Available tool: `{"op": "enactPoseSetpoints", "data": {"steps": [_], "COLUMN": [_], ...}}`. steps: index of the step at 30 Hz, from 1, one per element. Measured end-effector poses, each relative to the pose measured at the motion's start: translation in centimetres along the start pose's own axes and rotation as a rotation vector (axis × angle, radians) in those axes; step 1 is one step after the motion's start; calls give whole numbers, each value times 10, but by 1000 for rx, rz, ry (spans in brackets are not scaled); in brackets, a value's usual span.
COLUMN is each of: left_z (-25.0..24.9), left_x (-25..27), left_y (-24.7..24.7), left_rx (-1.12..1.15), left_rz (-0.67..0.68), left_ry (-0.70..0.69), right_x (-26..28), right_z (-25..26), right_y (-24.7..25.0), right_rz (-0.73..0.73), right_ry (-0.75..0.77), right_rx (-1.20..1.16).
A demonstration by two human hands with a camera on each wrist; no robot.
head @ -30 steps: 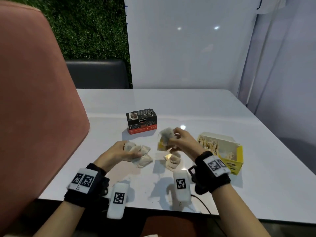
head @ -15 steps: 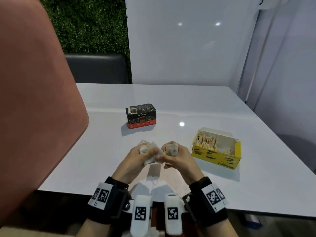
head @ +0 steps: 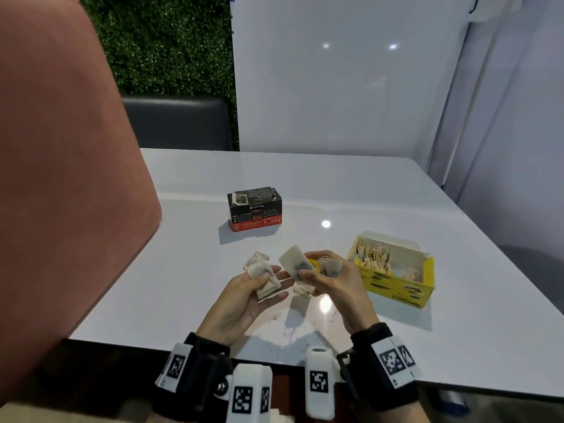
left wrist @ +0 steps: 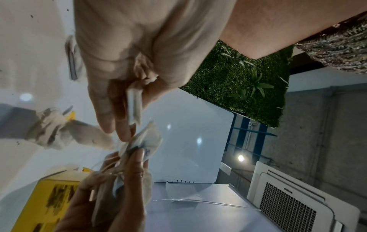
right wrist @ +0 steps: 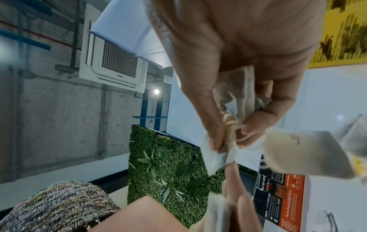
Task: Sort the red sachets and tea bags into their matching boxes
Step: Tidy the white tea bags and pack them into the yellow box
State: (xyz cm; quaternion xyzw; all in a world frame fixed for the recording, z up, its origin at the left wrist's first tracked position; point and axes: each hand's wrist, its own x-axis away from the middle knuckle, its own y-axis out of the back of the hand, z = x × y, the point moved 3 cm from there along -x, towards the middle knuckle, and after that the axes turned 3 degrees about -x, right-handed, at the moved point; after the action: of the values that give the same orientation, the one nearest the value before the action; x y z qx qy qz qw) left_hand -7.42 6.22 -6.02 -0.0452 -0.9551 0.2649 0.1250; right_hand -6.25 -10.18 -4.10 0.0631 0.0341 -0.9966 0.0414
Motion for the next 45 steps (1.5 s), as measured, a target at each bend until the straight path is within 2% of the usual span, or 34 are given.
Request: {"op": "enactPoseSetpoints", "data": {"steps": [4, 8, 15, 17, 20, 22, 27, 31, 35, 40, 45], "left_z": [0, 3, 3, 4, 3, 2, -9, -14, -13, -24, -51], "left_x": [1, 4, 2, 2, 1, -2, -2, -1, 0, 0, -3], "left_y": [1, -2, -8, -19, -24, -21, -17, -21, -18, -20, -33], "left_rx": [-67, -156, -393, -418, -437, -403, -333, -326, -266, -205, -272], "left_rz": [-34, 65, 261, 336, 339, 337, 326, 351, 365, 366, 361], "left_ry": [35, 236, 402, 448, 427, 393, 385, 376, 356, 348, 304], "right_x": [-1, 0, -13, -19, -27, -32, -33, -31, -26, -19, -11], "right_z": [1, 9, 47, 47, 42, 41, 29, 9, -2, -16, -28], "right_y": [1, 5, -3, -14, -20, -15, 4, 15, 22, 29, 28], "right_rz": [33, 116, 626, 675, 676, 643, 521, 358, 320, 229, 174], "right_ry": [6, 3, -18, 28, 88, 75, -106, -233, -311, -260, -278], "right_rx": [35, 144, 893, 998, 1041, 966, 403, 53, -225, -191, -185]}}
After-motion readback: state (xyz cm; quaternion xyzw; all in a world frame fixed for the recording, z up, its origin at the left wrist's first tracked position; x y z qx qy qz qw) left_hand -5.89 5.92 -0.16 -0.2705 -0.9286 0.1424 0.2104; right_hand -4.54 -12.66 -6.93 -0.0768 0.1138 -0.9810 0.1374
